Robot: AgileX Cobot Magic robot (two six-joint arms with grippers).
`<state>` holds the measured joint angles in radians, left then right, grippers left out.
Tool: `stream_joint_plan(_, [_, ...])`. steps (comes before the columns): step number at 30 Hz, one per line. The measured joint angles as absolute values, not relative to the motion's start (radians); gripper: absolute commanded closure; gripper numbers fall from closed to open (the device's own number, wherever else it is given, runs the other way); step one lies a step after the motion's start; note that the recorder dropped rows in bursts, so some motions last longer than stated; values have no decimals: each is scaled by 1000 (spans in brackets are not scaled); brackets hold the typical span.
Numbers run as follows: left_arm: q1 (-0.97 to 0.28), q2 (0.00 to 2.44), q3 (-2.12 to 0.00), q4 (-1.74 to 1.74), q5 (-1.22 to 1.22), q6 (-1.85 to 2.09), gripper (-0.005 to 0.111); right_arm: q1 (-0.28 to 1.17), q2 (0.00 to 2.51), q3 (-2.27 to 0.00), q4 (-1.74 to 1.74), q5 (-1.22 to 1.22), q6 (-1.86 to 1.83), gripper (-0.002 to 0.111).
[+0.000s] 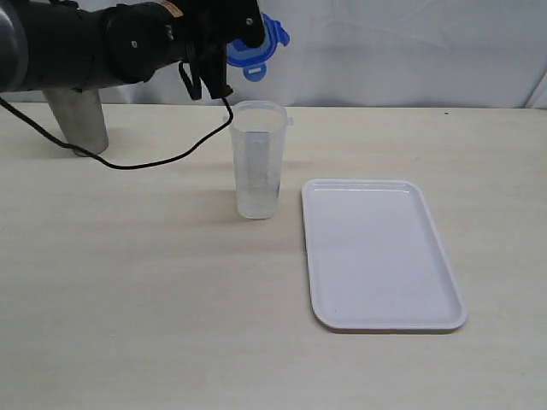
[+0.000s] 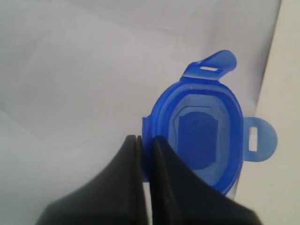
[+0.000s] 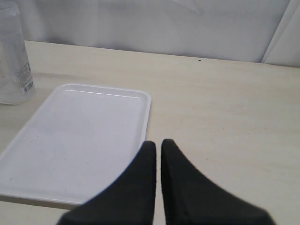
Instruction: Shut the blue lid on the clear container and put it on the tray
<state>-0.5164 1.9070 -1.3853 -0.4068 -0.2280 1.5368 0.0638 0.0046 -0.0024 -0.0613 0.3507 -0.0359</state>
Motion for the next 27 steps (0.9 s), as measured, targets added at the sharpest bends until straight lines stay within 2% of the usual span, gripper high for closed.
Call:
stream_joint_plan(7, [-601, 1907, -1381, -859, -459, 2076, 107, 64, 5, -2, -61, 351, -36, 104])
stream_joint_plan(19, [-676, 1911, -1305, -1029, -516, 2112, 107, 64, 5, -2, -61, 351, -36, 104])
stream_joint_plan(27, [-734, 1911, -1292, -1023, -616, 2112, 107, 64, 5, -2, -61, 351, -36, 104])
